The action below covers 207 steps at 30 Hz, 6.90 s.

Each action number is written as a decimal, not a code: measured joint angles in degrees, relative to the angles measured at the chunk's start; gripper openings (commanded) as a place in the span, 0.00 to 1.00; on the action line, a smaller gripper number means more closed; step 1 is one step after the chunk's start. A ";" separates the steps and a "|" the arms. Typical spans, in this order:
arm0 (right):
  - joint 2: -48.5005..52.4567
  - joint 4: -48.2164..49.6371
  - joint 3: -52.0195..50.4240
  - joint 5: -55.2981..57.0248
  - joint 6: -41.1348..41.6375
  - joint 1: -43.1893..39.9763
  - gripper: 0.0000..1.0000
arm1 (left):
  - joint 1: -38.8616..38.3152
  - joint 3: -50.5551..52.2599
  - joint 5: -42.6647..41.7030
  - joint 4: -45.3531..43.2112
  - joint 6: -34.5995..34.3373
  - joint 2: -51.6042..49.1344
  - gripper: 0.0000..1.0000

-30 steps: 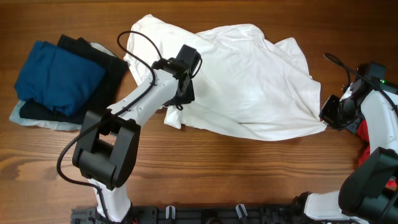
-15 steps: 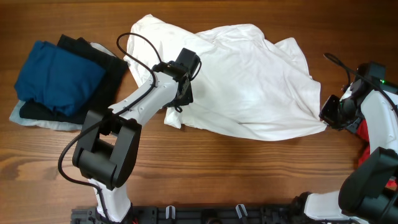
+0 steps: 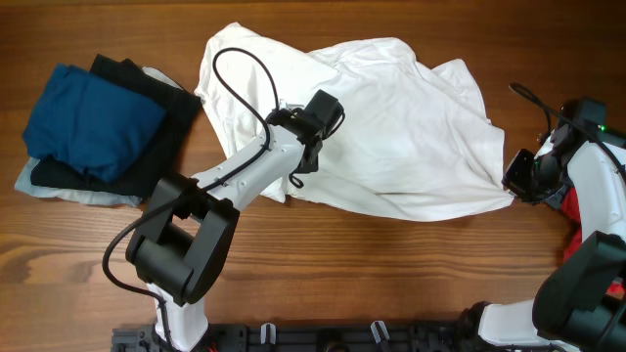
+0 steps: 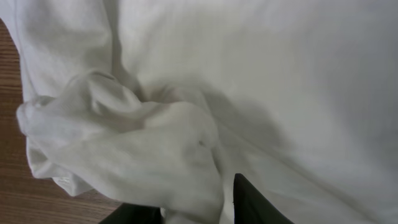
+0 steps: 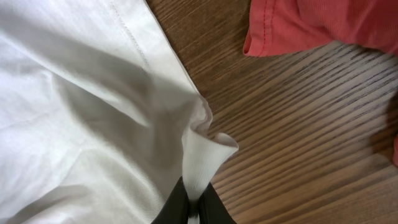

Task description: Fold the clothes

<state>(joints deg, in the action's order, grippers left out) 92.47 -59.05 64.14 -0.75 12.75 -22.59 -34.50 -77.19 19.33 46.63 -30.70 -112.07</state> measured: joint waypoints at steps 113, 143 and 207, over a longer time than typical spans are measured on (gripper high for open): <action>10.51 -17.31 71.93 3.45 5.18 3.63 0.04 | 35.69 -57.59 -45.05 31.89 10.40 8.63 0.04; 2.84 -6.73 -0.87 -0.11 1.73 -10.73 0.04 | 28.89 26.29 -41.70 16.06 17.03 19.52 0.04; 5.95 20.83 -1.03 -6.23 3.04 -2.56 0.04 | 32.65 26.67 -37.62 -18.40 -4.79 20.87 0.30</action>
<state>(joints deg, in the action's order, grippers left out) 98.41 -38.22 63.11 -6.98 15.79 -25.15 -1.85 -50.52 -18.28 28.23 -35.48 -91.20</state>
